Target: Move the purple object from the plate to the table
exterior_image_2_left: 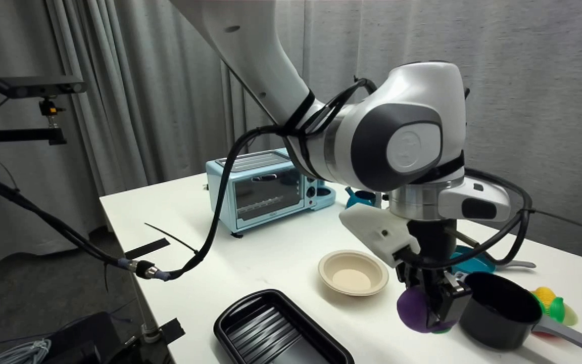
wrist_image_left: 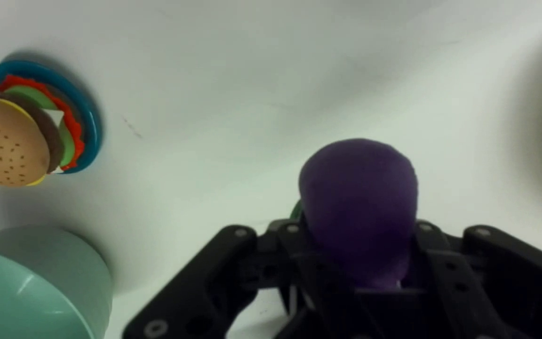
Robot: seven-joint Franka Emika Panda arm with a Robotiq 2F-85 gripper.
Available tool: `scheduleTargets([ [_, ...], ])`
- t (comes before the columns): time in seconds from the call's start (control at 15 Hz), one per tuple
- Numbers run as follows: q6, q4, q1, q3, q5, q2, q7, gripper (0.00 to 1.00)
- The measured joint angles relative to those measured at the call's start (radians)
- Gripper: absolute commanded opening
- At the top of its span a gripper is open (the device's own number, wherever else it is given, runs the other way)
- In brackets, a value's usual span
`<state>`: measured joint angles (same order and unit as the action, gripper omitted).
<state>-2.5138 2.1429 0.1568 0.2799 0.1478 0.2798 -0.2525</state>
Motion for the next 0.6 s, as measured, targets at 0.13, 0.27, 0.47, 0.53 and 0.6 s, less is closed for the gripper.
scheduleTargets([
  [0.13,-0.002,0.026,0.000,0.005,0.014,0.003,0.000,0.07],
  [0.27,-0.009,0.049,0.000,0.006,0.030,0.013,-0.003,0.07],
  [0.47,-0.058,0.076,-0.001,0.013,0.081,0.047,-0.027,0.07],
  [0.53,-0.075,0.081,-0.003,0.017,0.096,0.063,-0.038,0.07],
  [0.6,-0.091,0.081,-0.007,0.022,0.107,0.080,-0.048,0.07],
])
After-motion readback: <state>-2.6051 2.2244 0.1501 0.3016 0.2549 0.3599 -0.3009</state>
